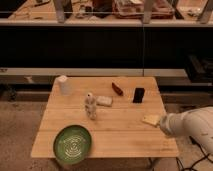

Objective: Knock the eraser over

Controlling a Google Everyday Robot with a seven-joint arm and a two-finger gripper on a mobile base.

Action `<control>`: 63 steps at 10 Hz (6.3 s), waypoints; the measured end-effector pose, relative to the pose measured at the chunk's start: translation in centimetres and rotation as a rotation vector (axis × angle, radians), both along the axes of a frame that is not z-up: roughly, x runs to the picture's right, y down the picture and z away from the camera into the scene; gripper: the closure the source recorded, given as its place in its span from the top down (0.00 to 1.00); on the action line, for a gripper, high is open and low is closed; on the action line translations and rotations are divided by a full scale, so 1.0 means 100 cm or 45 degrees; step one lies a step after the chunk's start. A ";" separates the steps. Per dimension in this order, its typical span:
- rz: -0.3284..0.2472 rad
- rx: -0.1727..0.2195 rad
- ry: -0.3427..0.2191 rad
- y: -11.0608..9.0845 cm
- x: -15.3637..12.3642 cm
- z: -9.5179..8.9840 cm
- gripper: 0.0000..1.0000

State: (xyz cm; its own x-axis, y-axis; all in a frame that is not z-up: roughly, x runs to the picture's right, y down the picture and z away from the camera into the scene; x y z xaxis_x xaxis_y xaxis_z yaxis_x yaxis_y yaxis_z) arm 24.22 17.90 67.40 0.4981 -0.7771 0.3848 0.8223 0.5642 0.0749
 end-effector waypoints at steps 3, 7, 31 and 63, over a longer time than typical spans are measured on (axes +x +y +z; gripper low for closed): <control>0.000 0.000 0.000 0.000 0.000 0.000 0.80; 0.000 0.000 0.000 0.000 0.000 0.000 0.80; -0.065 0.033 0.011 -0.066 -0.008 0.026 0.00; 0.120 0.072 -0.278 -0.151 -0.034 0.246 0.00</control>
State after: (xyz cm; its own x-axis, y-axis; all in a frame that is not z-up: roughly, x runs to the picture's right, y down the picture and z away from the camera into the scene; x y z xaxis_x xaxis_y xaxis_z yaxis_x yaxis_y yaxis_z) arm 20.78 2.84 91.98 0.4791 -0.7544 0.4487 0.7269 0.6275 0.2788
